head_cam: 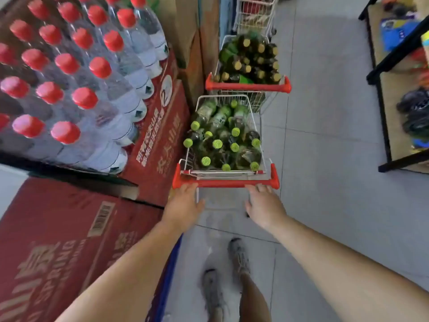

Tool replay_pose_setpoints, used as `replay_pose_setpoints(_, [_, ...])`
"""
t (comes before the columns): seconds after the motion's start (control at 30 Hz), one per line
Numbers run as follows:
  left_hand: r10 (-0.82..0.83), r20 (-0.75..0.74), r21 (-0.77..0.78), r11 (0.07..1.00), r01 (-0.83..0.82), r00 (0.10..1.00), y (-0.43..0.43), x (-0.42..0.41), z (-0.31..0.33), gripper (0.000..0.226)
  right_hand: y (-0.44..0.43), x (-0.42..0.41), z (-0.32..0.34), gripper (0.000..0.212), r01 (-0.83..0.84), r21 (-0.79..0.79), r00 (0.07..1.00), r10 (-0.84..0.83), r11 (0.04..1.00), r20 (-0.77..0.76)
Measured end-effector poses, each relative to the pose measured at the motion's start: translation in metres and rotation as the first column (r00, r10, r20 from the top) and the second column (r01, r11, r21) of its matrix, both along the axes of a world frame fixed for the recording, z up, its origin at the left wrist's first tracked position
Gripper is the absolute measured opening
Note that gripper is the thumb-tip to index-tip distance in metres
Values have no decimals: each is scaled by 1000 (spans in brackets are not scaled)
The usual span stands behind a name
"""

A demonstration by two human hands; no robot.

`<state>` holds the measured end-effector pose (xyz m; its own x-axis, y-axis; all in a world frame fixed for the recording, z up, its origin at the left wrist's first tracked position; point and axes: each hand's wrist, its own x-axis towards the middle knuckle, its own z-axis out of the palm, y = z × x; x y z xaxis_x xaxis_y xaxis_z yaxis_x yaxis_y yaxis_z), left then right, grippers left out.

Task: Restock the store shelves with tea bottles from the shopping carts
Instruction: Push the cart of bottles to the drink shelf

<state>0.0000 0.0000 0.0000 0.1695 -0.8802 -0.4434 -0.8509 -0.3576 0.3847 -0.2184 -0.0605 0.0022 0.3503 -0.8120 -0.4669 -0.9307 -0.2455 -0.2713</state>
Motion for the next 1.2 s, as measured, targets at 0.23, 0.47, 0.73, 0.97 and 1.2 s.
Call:
replay_pose_setpoints(0.23, [-130, 141, 47, 991, 124, 981, -50, 12, -47, 59, -52, 6, -56, 53, -137, 37, 986, 140, 990, -95])
replay_pose_setpoints(0.47, [-249, 194, 133, 965, 226, 949, -68, 26, -89, 47, -76, -5, -87, 59, -254, 82, 952, 264, 964, -155])
replay_pose_setpoints(0.73, [-156, 198, 7, 987, 158, 968, -57, 10, -104, 42, -73, -20, -96, 63, -245, -29, 962, 239, 969, -134])
replay_pose_setpoints(0.97, [-141, 170, 14, 990, 140, 975, -35, -19, -107, 43, -57, -48, -96, 55, -251, -39, 963, 245, 967, -115])
replay_pose_setpoints(1.2, [-138, 227, -24, 989, 147, 964, 21, -70, -106, 41, -6, -94, -99, 52, -224, -61, 971, 217, 973, -103])
